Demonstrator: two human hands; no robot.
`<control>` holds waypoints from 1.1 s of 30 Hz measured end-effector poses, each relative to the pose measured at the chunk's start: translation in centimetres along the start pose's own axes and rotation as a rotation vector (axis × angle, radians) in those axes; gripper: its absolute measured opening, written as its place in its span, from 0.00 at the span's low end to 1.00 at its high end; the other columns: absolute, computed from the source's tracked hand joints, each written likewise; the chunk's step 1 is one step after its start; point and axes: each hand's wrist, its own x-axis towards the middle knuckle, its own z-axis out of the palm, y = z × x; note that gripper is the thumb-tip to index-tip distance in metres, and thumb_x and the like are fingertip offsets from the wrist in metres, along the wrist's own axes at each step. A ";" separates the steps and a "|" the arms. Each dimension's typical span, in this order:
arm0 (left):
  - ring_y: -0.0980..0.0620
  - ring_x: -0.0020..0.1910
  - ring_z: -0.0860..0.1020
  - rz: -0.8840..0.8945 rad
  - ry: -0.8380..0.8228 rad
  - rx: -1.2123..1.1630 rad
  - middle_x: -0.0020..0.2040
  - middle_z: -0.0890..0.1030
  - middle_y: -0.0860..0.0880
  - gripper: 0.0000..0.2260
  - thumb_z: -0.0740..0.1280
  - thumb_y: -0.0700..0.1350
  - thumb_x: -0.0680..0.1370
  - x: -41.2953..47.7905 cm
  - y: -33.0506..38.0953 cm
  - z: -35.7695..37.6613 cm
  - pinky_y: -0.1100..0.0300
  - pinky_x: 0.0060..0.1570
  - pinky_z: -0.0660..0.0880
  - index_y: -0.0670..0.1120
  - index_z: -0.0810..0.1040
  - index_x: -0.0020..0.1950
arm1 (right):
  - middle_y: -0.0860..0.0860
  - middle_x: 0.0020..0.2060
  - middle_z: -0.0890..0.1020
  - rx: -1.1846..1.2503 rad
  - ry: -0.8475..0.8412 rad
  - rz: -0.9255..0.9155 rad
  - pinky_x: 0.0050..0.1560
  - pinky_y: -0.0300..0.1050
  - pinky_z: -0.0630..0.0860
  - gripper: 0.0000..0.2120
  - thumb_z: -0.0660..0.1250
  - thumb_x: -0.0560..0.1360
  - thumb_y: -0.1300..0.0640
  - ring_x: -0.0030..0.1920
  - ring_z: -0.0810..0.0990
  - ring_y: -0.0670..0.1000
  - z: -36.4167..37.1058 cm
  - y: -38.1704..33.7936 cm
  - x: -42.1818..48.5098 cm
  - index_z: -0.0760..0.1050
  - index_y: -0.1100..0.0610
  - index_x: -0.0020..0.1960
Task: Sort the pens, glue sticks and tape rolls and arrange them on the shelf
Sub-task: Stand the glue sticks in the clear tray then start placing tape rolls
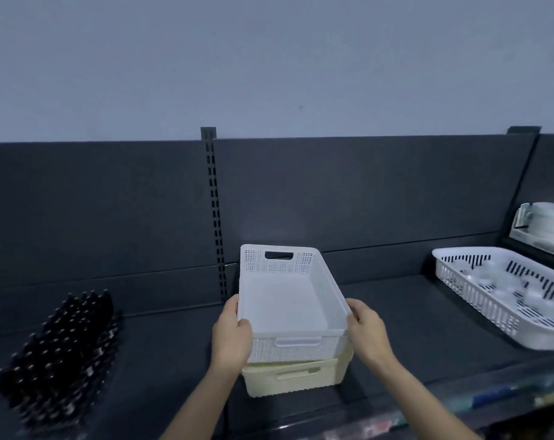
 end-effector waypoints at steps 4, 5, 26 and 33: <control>0.50 0.47 0.75 -0.072 -0.011 0.134 0.52 0.77 0.48 0.25 0.51 0.28 0.73 0.2 -2.2 1.4 0.59 0.43 0.71 0.46 0.71 0.64 | 0.51 0.43 0.83 -0.046 -0.065 -0.036 0.38 0.37 0.73 0.16 0.53 0.75 0.68 0.45 0.80 0.54 -0.5 1.8 0.8 0.78 0.58 0.52; 0.48 0.50 0.74 -0.085 -0.021 0.189 0.55 0.77 0.45 0.25 0.51 0.28 0.73 0.2 -2.6 1.7 0.58 0.45 0.70 0.45 0.70 0.66 | 0.50 0.42 0.82 -0.057 -0.095 -0.051 0.36 0.33 0.71 0.16 0.53 0.76 0.67 0.43 0.79 0.53 -0.7 2.1 1.0 0.78 0.58 0.50; 0.50 0.70 0.63 0.254 -0.342 0.663 0.71 0.66 0.47 0.17 0.53 0.40 0.80 -6.4 8.8 41.8 0.59 0.66 0.62 0.43 0.69 0.69 | 0.53 0.63 0.76 -0.500 -0.012 -0.034 0.63 0.41 0.67 0.16 0.59 0.79 0.57 0.64 0.74 0.51 -37.0 18.4 8.1 0.72 0.59 0.65; 0.46 0.56 0.74 0.074 -0.405 0.787 0.54 0.77 0.48 0.13 0.59 0.57 0.76 -3.0 10.4 48.8 0.55 0.52 0.72 0.48 0.73 0.49 | 0.61 0.57 0.77 -0.728 0.150 0.107 0.56 0.50 0.73 0.15 0.60 0.77 0.60 0.57 0.76 0.59 -45.7 23.7 13.1 0.73 0.64 0.62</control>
